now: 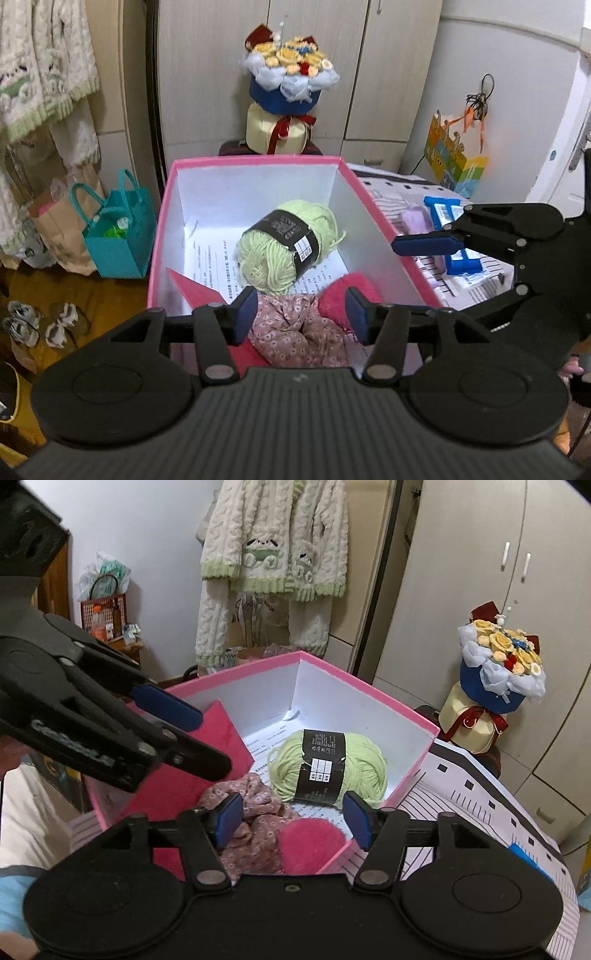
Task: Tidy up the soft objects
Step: 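Withdraw both grippers from the box toward the plush dog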
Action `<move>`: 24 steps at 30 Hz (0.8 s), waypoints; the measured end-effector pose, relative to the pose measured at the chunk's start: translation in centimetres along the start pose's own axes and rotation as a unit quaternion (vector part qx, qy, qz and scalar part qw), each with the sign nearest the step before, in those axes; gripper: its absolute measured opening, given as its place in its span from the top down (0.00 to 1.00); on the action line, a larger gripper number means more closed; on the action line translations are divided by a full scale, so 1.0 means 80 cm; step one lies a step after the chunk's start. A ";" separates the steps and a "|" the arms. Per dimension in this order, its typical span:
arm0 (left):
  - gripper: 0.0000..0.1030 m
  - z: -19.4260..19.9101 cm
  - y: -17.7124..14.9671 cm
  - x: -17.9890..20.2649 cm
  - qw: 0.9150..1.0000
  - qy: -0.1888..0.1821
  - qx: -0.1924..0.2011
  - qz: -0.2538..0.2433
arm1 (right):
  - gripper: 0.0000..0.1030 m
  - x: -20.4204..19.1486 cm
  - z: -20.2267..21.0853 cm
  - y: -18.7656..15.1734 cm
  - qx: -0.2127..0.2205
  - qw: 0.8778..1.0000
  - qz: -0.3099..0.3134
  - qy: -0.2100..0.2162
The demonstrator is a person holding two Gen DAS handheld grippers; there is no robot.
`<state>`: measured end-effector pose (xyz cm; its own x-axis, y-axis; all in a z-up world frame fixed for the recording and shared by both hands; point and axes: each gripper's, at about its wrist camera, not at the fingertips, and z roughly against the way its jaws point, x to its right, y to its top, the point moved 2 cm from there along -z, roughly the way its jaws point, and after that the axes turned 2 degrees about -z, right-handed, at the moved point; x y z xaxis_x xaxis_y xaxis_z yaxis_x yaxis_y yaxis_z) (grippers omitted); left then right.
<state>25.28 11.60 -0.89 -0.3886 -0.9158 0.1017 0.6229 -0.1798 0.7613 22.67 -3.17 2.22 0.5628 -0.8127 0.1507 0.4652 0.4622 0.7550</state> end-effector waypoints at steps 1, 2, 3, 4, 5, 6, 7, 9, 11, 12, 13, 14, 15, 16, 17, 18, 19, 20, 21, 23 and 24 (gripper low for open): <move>0.48 0.009 -0.001 0.003 1.000 0.001 0.005 -0.004 | 0.33 0.000 0.006 -0.001 0.001 1.000 -0.005 0.001; 0.48 0.015 -0.001 0.005 1.000 0.001 0.008 -0.006 | 0.33 -0.001 0.011 -0.002 0.002 1.000 -0.009 -0.001; 0.47 0.023 -0.002 0.008 1.000 0.000 0.012 -0.008 | 0.33 -0.001 0.016 -0.002 0.002 1.000 -0.012 -0.003; 0.46 0.030 -0.003 0.011 1.000 -0.001 0.015 -0.011 | 0.32 -0.002 0.022 -0.004 0.004 1.000 -0.014 -0.004; 0.46 0.037 -0.004 0.015 1.000 -0.001 0.018 -0.014 | 0.32 -0.003 0.028 -0.005 0.005 1.000 -0.016 -0.005; 0.45 0.044 -0.006 0.018 1.000 -0.001 0.021 -0.017 | 0.31 -0.004 0.034 -0.007 0.007 1.000 -0.019 -0.005; 0.45 0.052 -0.007 0.021 1.000 -0.001 0.024 -0.020 | 0.31 -0.005 0.039 -0.008 0.007 1.000 -0.022 -0.005; 0.45 0.064 -0.010 0.028 0.999 -0.003 0.027 -0.025 | 0.29 -0.007 0.052 -0.010 0.010 1.000 -0.028 -0.004; 0.44 0.076 -0.013 0.035 0.999 -0.009 0.028 -0.029 | 0.26 -0.009 0.064 -0.012 0.012 0.999 -0.031 -0.004; 0.44 0.082 -0.014 0.038 0.999 -0.011 0.028 -0.029 | 0.26 -0.010 0.071 -0.013 0.014 0.999 -0.032 -0.004; 0.43 0.087 -0.016 0.041 0.999 -0.013 0.028 -0.029 | 0.26 -0.011 0.078 -0.014 0.015 0.999 -0.034 -0.003; 0.41 0.093 -0.018 0.045 0.999 -0.015 0.028 -0.032 | 0.25 -0.011 0.084 -0.015 0.015 0.999 -0.035 -0.001; 0.37 0.099 -0.019 0.049 0.999 -0.016 0.029 -0.033 | 0.24 -0.013 0.092 -0.017 0.017 0.999 -0.038 0.002; 0.36 0.105 -0.021 0.053 0.999 -0.017 0.030 -0.035 | 0.21 -0.014 0.100 -0.019 0.018 0.999 -0.040 0.004; 0.36 0.110 -0.023 0.057 0.999 -0.017 0.030 -0.038 | 0.18 -0.014 0.108 -0.020 0.021 0.999 -0.041 0.007; 0.35 0.116 -0.025 0.062 0.999 -0.018 0.030 -0.042 | 0.18 -0.015 0.116 -0.022 0.023 0.999 -0.043 0.009; 0.33 0.122 -0.027 0.067 0.998 -0.018 0.031 -0.046 | 0.17 -0.015 0.124 -0.024 0.025 0.999 -0.044 0.011; 0.32 0.128 -0.030 0.073 0.998 -0.018 0.033 -0.050 | 0.17 -0.015 0.132 -0.027 0.027 0.998 -0.047 0.013; 0.30 0.133 -0.032 0.078 0.998 -0.019 0.034 -0.054 | 0.16 -0.014 0.141 -0.030 0.029 0.998 -0.049 0.015; 0.28 0.143 -0.038 0.089 0.997 -0.020 0.037 -0.064 | 0.15 -0.012 0.158 -0.038 0.033 0.998 -0.056 0.016; 0.27 0.147 -0.040 0.094 0.997 -0.022 0.037 -0.068 | 0.13 -0.010 0.166 -0.044 0.035 0.998 -0.059 0.016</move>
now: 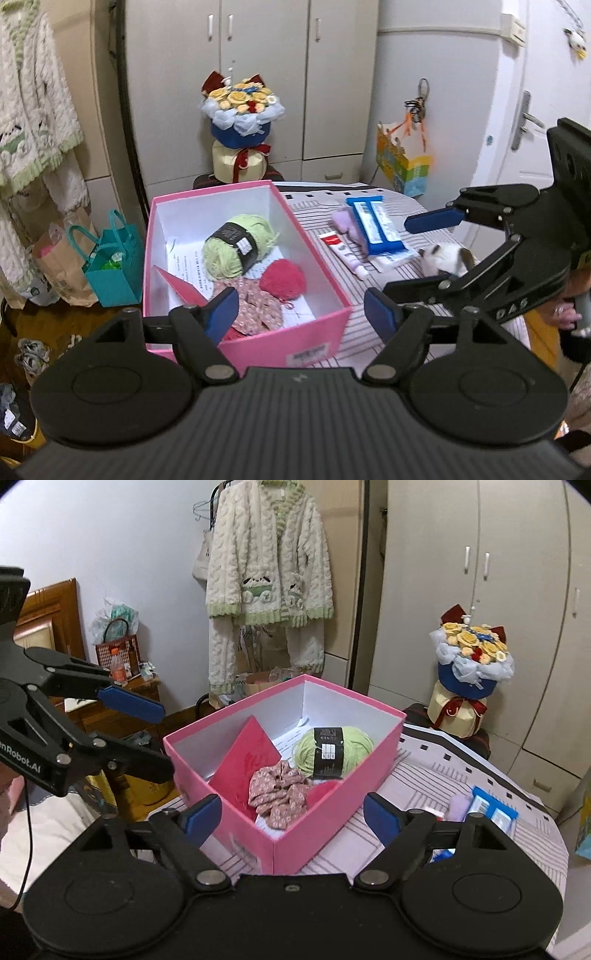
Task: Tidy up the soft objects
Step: 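Withdraw both grippers from the box toward the plush dog, then reach the left gripper around the white-and-brown plush dog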
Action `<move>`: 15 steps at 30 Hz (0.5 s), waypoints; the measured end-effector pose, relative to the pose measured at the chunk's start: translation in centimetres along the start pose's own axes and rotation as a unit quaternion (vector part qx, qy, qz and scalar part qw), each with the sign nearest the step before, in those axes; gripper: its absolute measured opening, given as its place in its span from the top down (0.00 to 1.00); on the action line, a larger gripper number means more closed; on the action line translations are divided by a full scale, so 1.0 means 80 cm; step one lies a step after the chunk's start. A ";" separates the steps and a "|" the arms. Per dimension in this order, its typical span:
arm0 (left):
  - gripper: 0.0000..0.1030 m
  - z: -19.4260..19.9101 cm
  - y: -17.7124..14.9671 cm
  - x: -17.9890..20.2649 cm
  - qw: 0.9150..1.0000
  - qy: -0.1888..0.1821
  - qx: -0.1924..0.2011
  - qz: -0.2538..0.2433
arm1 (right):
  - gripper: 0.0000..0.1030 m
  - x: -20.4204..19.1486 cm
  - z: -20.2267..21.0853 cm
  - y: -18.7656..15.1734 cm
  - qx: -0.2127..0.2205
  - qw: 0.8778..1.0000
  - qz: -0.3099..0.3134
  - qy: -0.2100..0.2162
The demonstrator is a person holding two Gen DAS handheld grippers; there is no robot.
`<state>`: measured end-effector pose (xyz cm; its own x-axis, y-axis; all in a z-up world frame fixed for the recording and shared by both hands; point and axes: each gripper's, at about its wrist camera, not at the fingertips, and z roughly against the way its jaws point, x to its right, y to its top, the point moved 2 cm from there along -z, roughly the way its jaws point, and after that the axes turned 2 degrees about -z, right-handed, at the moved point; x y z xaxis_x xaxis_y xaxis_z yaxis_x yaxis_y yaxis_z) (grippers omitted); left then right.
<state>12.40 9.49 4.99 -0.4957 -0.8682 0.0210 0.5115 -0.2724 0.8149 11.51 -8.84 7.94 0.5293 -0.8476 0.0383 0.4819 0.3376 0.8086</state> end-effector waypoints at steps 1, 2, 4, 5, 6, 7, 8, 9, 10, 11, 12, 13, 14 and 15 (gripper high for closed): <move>0.23 0.004 -0.002 0.007 1.000 -0.003 0.000 -0.005 | 0.12 0.002 0.007 -0.004 0.002 1.000 -0.003 0.001; 0.20 0.006 -0.005 0.012 1.000 -0.006 0.001 -0.010 | 0.11 0.004 0.016 -0.010 0.005 1.000 -0.007 0.004; 0.16 0.011 -0.010 0.026 1.000 -0.013 0.001 -0.021 | 0.10 0.010 0.031 -0.021 0.010 1.000 -0.017 0.005; 0.16 0.012 -0.013 0.032 1.000 -0.015 0.000 -0.026 | 0.10 0.013 0.039 -0.029 0.012 1.000 -0.022 0.002; 0.14 0.013 -0.015 0.039 0.999 -0.018 -0.001 -0.033 | 0.10 0.015 0.046 -0.036 0.013 1.000 -0.025 -0.003; 0.12 0.013 -0.018 0.046 0.999 -0.022 -0.003 -0.040 | 0.10 0.017 0.051 -0.042 0.013 1.000 -0.027 -0.008; 0.11 0.012 -0.021 0.053 0.999 -0.026 -0.004 -0.046 | 0.09 0.020 0.057 -0.051 0.014 0.999 -0.030 -0.013; 0.09 0.011 -0.023 0.060 0.998 -0.029 -0.005 -0.052 | 0.09 0.023 0.063 -0.058 0.014 0.999 -0.033 -0.017; 0.09 0.009 -0.026 0.066 0.998 -0.034 -0.006 -0.058 | 0.09 0.026 0.067 -0.064 0.015 0.999 -0.037 -0.021; 0.09 0.006 -0.028 0.073 0.997 -0.039 -0.009 -0.064 | 0.09 0.029 0.072 -0.072 0.015 0.999 -0.042 -0.027; 0.08 0.003 -0.029 0.079 0.997 -0.044 -0.011 -0.068 | 0.08 0.032 0.077 -0.079 0.017 0.998 -0.046 -0.030; 0.08 0.000 -0.031 0.085 0.996 -0.049 -0.014 -0.071 | 0.08 0.036 0.082 -0.086 0.019 0.998 -0.050 -0.034; 0.08 -0.004 -0.033 0.090 0.996 -0.055 -0.018 -0.073 | 0.07 0.040 0.086 -0.093 0.021 0.998 -0.054 -0.038; 0.08 -0.008 -0.034 0.095 0.995 -0.060 -0.022 -0.075 | 0.07 0.043 0.089 -0.099 0.021 0.997 -0.059 -0.043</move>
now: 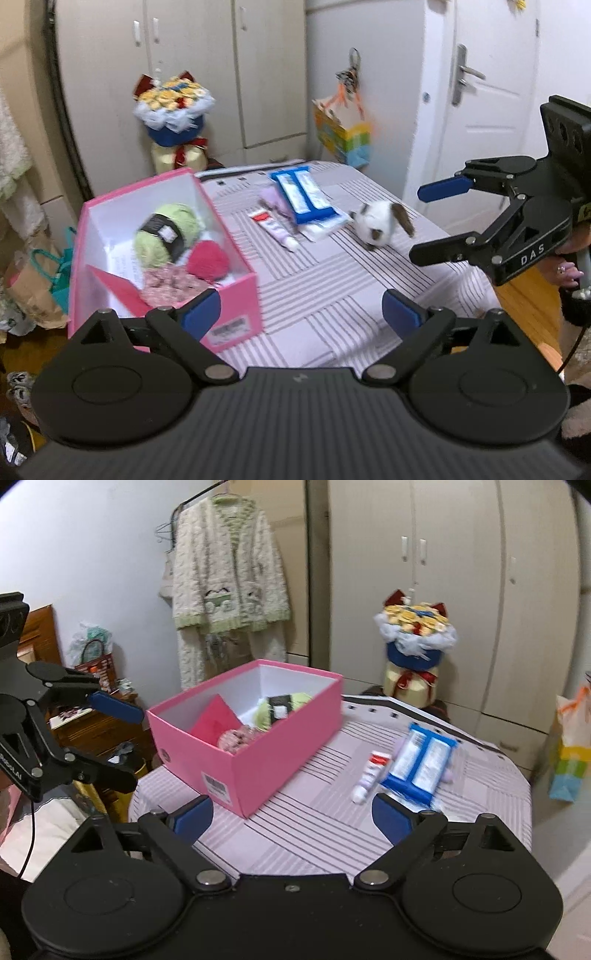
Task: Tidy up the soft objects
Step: 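Reach the left gripper around the white-and-brown plush dog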
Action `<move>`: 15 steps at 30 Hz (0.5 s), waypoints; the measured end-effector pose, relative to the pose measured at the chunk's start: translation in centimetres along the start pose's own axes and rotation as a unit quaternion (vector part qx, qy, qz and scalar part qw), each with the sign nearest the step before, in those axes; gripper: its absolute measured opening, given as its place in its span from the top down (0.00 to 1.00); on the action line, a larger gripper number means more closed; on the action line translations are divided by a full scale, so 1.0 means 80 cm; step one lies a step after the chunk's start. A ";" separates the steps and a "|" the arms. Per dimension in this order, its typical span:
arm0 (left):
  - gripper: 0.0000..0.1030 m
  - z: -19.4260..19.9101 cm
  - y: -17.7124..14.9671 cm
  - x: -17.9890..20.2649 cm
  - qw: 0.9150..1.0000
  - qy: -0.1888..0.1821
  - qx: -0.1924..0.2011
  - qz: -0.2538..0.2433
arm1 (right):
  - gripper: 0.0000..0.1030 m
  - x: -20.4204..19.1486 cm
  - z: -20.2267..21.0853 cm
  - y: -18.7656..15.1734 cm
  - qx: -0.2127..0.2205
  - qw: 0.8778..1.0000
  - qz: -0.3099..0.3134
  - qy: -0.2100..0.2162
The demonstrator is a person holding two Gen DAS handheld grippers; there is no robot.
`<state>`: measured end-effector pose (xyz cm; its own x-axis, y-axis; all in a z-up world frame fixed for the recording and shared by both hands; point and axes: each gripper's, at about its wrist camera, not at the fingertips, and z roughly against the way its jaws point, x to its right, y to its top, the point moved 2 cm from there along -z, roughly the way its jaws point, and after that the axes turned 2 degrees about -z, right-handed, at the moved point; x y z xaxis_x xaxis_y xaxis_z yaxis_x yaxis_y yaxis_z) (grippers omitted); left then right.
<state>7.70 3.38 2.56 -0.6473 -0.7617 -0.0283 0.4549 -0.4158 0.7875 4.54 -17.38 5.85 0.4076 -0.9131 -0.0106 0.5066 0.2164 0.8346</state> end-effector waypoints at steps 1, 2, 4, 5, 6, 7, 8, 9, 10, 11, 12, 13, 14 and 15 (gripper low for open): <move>0.08 -0.005 0.000 0.005 1.000 -0.005 -0.005 -0.002 | 0.07 0.006 0.003 -0.006 0.000 1.000 -0.005 -0.006; 0.08 -0.009 0.001 0.010 1.000 -0.010 -0.008 -0.004 | 0.07 0.011 0.006 -0.011 0.000 1.000 -0.010 -0.012; 0.08 -0.015 0.002 0.019 1.000 -0.018 -0.012 -0.012 | 0.07 0.022 0.011 -0.021 -0.002 1.000 -0.019 -0.021; 0.08 -0.018 0.003 0.024 1.000 -0.021 -0.013 -0.016 | 0.07 0.027 0.013 -0.026 -0.003 0.999 -0.023 -0.025; 0.08 -0.022 0.004 0.027 0.999 -0.025 -0.014 -0.019 | 0.07 0.031 0.015 -0.031 -0.003 0.999 -0.026 -0.029; 0.08 -0.026 0.006 0.031 0.999 -0.029 -0.015 -0.022 | 0.07 0.037 0.017 -0.036 -0.003 0.999 -0.028 -0.035; 0.08 -0.031 0.008 0.034 0.999 -0.033 -0.016 -0.024 | 0.07 0.042 0.018 -0.041 -0.002 0.999 -0.030 -0.039; 0.08 -0.036 0.009 0.037 0.999 -0.037 -0.016 -0.025 | 0.07 0.047 0.019 -0.046 -0.002 0.999 -0.033 -0.044; 0.08 -0.042 0.010 0.040 0.999 -0.040 -0.016 -0.024 | 0.07 0.052 0.019 -0.050 -0.001 0.998 -0.036 -0.048; 0.08 -0.048 0.012 0.042 0.999 -0.043 -0.013 -0.021 | 0.07 0.057 0.018 -0.055 0.000 0.998 -0.041 -0.051; 0.08 -0.054 0.013 0.045 0.999 -0.047 -0.011 -0.019 | 0.07 0.061 0.016 -0.061 0.001 0.998 -0.044 -0.054; 0.08 -0.060 0.015 0.046 0.999 -0.051 -0.009 -0.015 | 0.07 0.065 0.014 -0.065 0.003 0.997 -0.045 -0.057; 0.08 -0.067 0.016 0.048 0.998 -0.056 -0.007 -0.012 | 0.07 0.069 0.010 -0.070 0.005 0.997 -0.046 -0.060; 0.08 -0.075 0.017 0.050 0.998 -0.062 -0.005 -0.010 | 0.07 0.072 0.007 -0.074 0.008 0.997 -0.046 -0.063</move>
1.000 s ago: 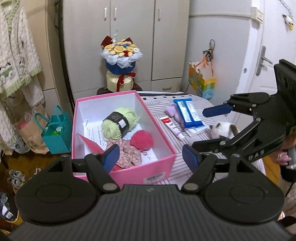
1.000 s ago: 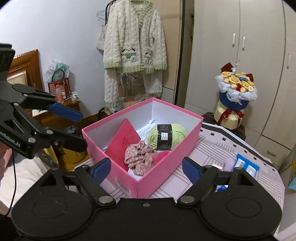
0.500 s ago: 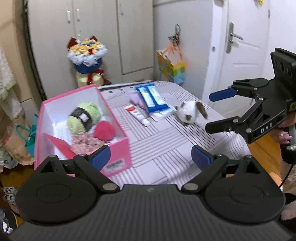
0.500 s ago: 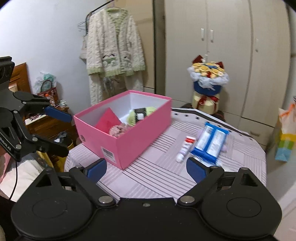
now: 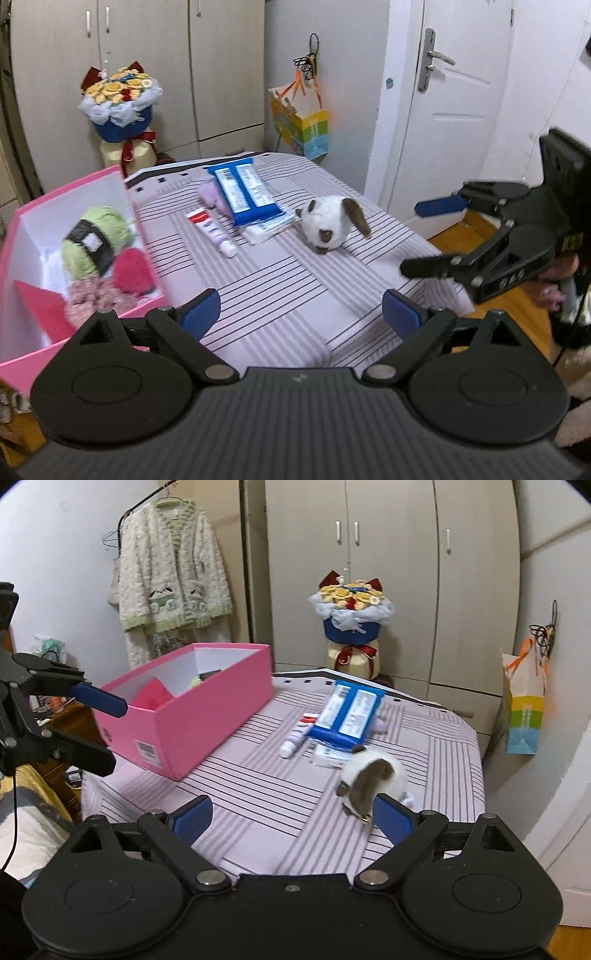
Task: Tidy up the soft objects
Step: 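Reach the left gripper around the white-and-brown plush dog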
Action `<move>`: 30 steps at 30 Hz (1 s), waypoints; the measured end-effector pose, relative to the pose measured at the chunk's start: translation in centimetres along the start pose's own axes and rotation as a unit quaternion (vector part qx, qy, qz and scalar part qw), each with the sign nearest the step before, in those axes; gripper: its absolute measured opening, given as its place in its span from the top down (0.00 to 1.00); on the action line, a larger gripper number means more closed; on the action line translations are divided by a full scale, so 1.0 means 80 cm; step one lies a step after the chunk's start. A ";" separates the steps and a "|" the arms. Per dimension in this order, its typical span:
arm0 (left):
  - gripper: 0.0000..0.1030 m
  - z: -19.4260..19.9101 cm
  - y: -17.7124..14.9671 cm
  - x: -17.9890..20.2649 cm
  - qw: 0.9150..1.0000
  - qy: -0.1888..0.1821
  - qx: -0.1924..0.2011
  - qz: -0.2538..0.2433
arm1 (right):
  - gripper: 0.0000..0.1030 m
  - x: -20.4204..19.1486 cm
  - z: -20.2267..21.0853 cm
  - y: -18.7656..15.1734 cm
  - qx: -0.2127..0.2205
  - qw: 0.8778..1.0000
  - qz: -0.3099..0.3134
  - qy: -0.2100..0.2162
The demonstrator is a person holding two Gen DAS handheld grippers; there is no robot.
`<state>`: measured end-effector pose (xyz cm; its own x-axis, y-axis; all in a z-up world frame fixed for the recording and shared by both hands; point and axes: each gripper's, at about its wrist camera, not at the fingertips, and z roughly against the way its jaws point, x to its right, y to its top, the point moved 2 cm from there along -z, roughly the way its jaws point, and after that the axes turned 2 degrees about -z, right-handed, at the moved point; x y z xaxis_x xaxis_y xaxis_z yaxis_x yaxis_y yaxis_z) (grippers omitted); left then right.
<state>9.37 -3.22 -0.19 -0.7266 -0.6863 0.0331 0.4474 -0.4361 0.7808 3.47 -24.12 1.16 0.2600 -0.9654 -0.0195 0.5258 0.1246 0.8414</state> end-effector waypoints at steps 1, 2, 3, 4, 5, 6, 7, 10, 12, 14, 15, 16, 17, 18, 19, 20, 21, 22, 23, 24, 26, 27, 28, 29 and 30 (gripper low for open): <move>0.08 -0.007 0.001 0.002 1.000 -0.004 0.001 0.002 | 0.07 0.003 -0.004 -0.004 0.004 1.000 -0.001 -0.004; 0.08 -0.014 0.002 0.003 1.000 -0.009 0.003 0.004 | 0.07 0.006 -0.007 -0.006 0.010 1.000 -0.001 -0.006; 0.08 -0.022 0.003 0.004 1.000 -0.015 0.006 0.007 | 0.07 0.009 -0.011 -0.009 0.016 1.000 0.001 -0.008; 0.08 -0.029 0.004 0.004 1.000 -0.019 0.009 0.011 | 0.07 0.012 -0.014 -0.010 0.022 1.000 0.005 -0.012; 0.08 -0.036 0.005 0.005 1.000 -0.024 0.013 0.013 | 0.07 0.016 -0.018 -0.012 0.027 0.999 0.009 -0.018; 0.08 -0.042 0.005 0.005 0.999 -0.026 0.017 0.017 | 0.07 0.019 -0.022 -0.013 0.035 0.999 0.014 -0.025; 0.08 -0.050 0.007 0.005 0.999 -0.027 0.021 0.019 | 0.07 0.022 -0.026 -0.014 0.042 0.999 0.016 -0.028; 0.09 -0.070 0.011 0.005 0.999 -0.027 0.034 0.019 | 0.07 0.037 -0.037 -0.015 0.056 0.998 0.000 -0.025; 0.10 -0.083 0.013 0.002 0.999 -0.029 0.038 0.023 | 0.07 0.046 -0.045 -0.017 0.071 0.997 -0.009 -0.030; 0.10 -0.096 0.015 -0.003 0.998 -0.035 0.039 0.034 | 0.07 0.053 -0.054 -0.019 0.074 0.996 -0.022 -0.038; 0.10 -0.103 0.016 -0.005 0.998 -0.040 0.038 0.042 | 0.07 0.055 -0.060 -0.020 0.068 0.997 -0.025 -0.039; 0.10 -0.112 0.017 -0.008 0.997 -0.047 0.038 0.052 | 0.07 0.056 -0.069 -0.022 0.056 0.997 -0.026 -0.035; 0.10 -0.119 0.017 -0.010 0.996 -0.053 0.038 0.059 | 0.07 0.056 -0.076 -0.024 0.048 0.998 -0.025 -0.033; 0.11 -0.127 0.017 -0.011 0.995 -0.057 0.038 0.067 | 0.07 0.055 -0.085 -0.027 0.042 0.998 -0.023 -0.036; 0.11 -0.135 0.017 -0.012 0.995 -0.060 0.040 0.072 | 0.07 0.054 -0.090 -0.030 0.040 0.998 -0.021 -0.043; 0.11 -0.143 0.018 -0.014 0.994 -0.066 0.043 0.079 | 0.07 0.054 -0.097 -0.032 0.038 0.998 -0.020 -0.053; 0.11 -0.151 0.018 -0.016 0.992 -0.074 0.048 0.088 | 0.07 0.054 -0.103 -0.034 0.039 0.997 -0.020 -0.065; 0.12 -0.158 0.018 -0.018 0.991 -0.076 0.053 0.095 | 0.07 0.055 -0.108 -0.035 0.041 0.996 -0.020 -0.076; 0.12 -0.164 0.018 -0.017 0.991 -0.074 0.059 0.097 | 0.07 0.056 -0.112 -0.036 0.042 0.995 -0.019 -0.085; 0.12 -0.169 0.018 -0.017 0.990 -0.073 0.065 0.099 | 0.07 0.057 -0.115 -0.036 0.043 0.995 -0.020 -0.091; 0.12 -0.181 0.019 -0.017 0.989 -0.068 0.078 0.102 | 0.07 0.064 -0.123 -0.034 0.041 0.994 -0.029 -0.095; 0.12 -0.186 0.020 -0.016 0.989 -0.065 0.084 0.102 | 0.07 0.067 -0.126 -0.032 0.039 0.994 -0.035 -0.095; 0.12 -0.192 0.020 -0.014 0.989 -0.059 0.090 0.099 | 0.07 0.071 -0.130 -0.031 0.035 0.994 -0.041 -0.093; 0.12 -0.198 0.022 -0.012 0.990 -0.050 0.095 0.095 | 0.07 0.075 -0.134 -0.029 0.031 0.994 -0.047 -0.091; 0.12 -0.203 0.024 -0.009 0.990 -0.044 0.098 0.089 | 0.07 0.076 -0.137 -0.027 0.028 0.994 -0.051 -0.089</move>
<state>19.23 -13.00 -8.86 -0.6917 -0.6854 0.2276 0.4689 -0.1865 0.8633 12.79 -27.77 -6.73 0.0573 -0.9983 -0.0145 0.4955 0.0158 0.8685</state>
